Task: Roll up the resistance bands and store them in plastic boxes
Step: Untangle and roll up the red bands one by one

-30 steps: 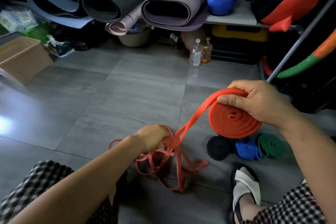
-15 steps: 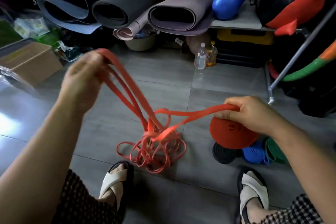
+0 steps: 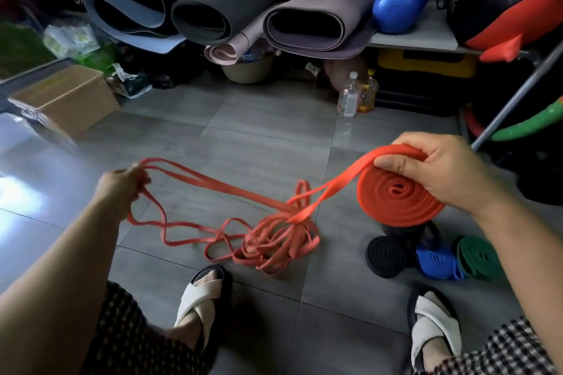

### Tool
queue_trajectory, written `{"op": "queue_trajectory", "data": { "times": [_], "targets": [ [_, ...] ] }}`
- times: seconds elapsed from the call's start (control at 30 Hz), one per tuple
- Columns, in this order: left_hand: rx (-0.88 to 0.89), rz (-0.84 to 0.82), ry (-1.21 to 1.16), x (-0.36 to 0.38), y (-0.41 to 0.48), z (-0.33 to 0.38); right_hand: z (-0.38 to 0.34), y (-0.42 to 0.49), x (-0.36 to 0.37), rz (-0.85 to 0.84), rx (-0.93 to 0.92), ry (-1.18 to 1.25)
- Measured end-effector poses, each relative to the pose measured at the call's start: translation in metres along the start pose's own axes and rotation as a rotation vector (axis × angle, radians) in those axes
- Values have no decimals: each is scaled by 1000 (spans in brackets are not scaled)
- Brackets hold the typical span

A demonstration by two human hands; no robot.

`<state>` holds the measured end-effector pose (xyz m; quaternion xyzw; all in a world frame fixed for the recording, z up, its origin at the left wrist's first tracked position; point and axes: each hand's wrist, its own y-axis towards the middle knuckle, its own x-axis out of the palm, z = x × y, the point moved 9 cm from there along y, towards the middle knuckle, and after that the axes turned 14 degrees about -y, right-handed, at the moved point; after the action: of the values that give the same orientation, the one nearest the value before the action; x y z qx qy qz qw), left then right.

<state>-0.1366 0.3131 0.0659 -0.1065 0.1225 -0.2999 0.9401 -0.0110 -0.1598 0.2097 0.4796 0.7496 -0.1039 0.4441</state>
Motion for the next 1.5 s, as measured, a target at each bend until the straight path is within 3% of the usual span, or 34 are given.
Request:
{"op": "queue_trajectory", "data": {
  "times": [0.1,0.23,0.27,0.4,0.5,0.57,0.67,0.83,0.93,1.0,1.07,1.2,1.3,1.5],
  "targets": [
    [4,-167,378,33,-11,-18,-14,5,10,-4,-14,-9],
    [152,-420,1184,84,-29,-40,-24,10,17,-29,-25,32],
    [205,-500,1190,105,-44,-45,-26,10,17,-30,-27,47],
    [428,-968,800,206,-156,-45,-31,7,12,-28,-54,81],
    [432,-1231,796,240,-207,-58,-27,2,9,-46,-34,86],
    [334,-1351,879,246,-212,-78,-17,-2,3,-34,-3,88],
    [259,-1341,989,248,-209,-93,0,-8,-7,-18,48,78],
    [363,-1212,985,258,-208,-58,25,-19,-17,-61,116,0],
    [584,-1073,1296,254,-210,-23,33,-23,-6,-133,135,-90],
    [716,-1002,1378,251,-216,1,32,-24,5,-167,120,-126],
    [724,-1016,1263,244,-222,26,29,-23,11,-182,111,-135],
    [370,-1231,487,223,-221,60,25,-22,19,-229,140,-146],
    [222,-1303,18,204,-211,80,29,-23,27,-269,165,-176],
    [54,-1156,-459,182,-173,93,32,-20,31,-280,185,-181]
  ]
}}
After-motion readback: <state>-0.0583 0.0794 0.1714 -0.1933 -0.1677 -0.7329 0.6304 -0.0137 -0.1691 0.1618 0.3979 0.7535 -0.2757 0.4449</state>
